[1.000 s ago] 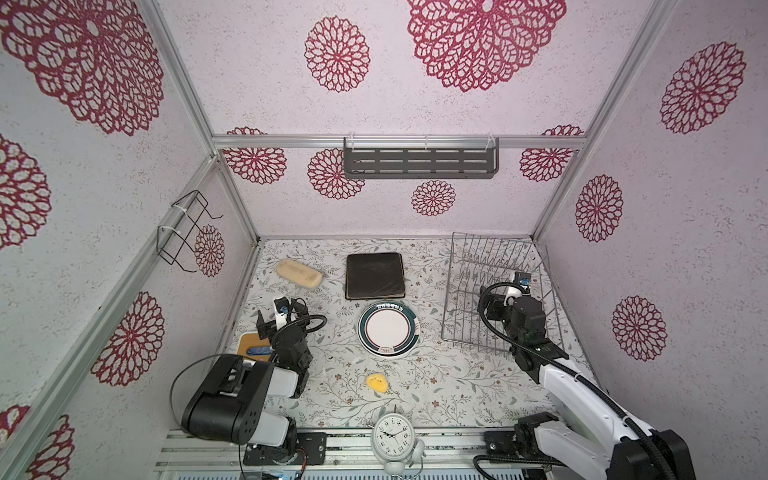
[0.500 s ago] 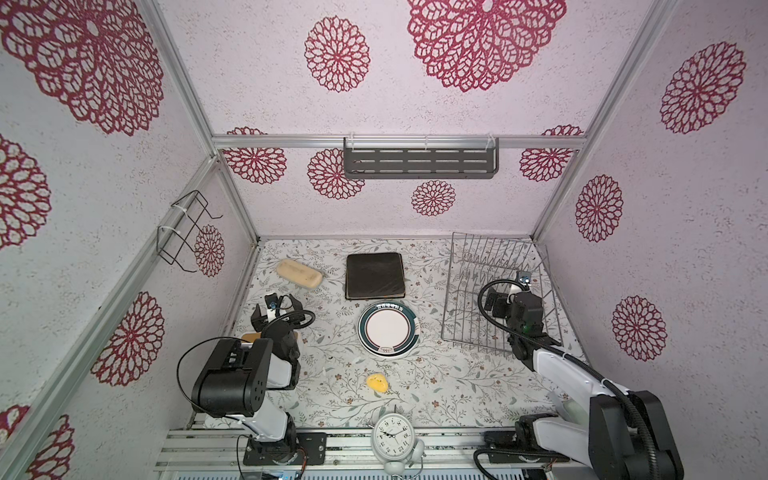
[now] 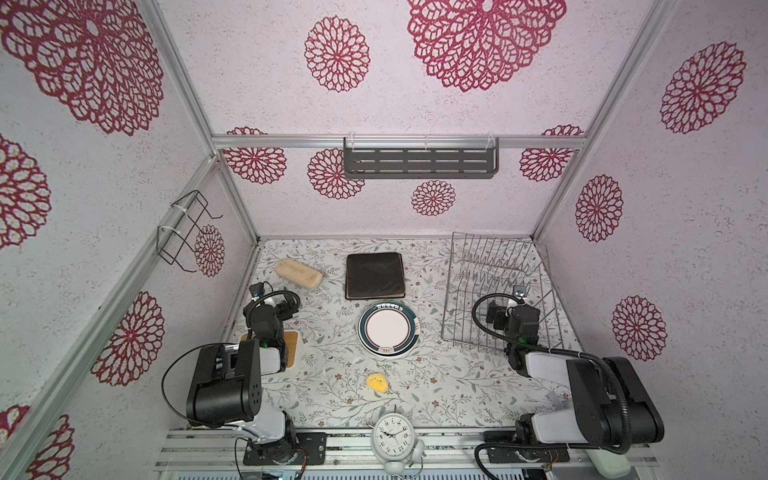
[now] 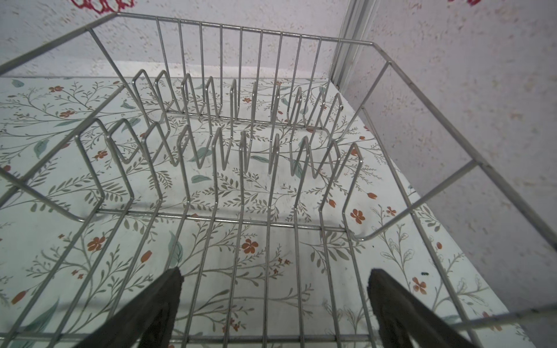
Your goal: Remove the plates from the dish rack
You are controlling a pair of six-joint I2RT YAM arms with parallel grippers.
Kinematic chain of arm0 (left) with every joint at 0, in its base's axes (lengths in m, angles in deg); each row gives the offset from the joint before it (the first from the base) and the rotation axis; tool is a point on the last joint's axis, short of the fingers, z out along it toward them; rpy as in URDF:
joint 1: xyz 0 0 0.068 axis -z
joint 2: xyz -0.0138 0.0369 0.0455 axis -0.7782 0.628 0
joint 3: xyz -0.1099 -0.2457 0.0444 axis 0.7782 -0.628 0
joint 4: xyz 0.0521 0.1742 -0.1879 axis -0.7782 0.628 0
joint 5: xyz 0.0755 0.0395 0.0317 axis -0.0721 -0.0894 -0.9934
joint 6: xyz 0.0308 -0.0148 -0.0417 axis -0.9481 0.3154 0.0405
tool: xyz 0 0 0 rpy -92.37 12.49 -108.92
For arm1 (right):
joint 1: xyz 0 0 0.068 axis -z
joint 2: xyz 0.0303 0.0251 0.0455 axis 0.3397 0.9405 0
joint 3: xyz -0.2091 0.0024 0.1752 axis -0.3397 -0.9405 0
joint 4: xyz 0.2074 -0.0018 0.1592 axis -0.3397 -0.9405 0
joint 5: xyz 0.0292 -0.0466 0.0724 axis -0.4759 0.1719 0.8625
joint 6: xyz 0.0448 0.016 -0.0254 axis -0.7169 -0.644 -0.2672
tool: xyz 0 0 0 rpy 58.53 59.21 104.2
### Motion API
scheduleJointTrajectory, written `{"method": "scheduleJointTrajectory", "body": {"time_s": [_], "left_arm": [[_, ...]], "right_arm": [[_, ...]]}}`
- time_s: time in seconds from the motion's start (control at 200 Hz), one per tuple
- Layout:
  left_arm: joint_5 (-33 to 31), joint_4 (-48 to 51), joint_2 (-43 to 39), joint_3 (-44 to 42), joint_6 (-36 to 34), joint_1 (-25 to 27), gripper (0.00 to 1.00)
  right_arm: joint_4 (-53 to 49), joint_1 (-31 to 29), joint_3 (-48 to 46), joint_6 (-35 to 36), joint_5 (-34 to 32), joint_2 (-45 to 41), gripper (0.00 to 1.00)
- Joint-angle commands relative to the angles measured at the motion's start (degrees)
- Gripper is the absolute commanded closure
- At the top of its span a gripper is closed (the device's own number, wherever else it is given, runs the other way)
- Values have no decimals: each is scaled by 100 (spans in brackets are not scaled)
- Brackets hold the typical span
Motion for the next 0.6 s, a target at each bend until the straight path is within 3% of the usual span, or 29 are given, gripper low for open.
{"method": "scheduleJointTrajectory", "body": {"time_s": [0.0,0.385,0.46,0.596], "left_arm": [[126,113,-71,29,31,-14,3],[93,138,-64,41,22,12,3],[79,145,-63,51,15,22,3],[55,152,-64,56,6,34,3]], "right_arm": [[858,66,-79,130,176,107,1],[1637,262,-328,80,535,486,1],[2252,341,-521,36,645,735,1],[2141,341,-516,-4,544,680,1]]}}
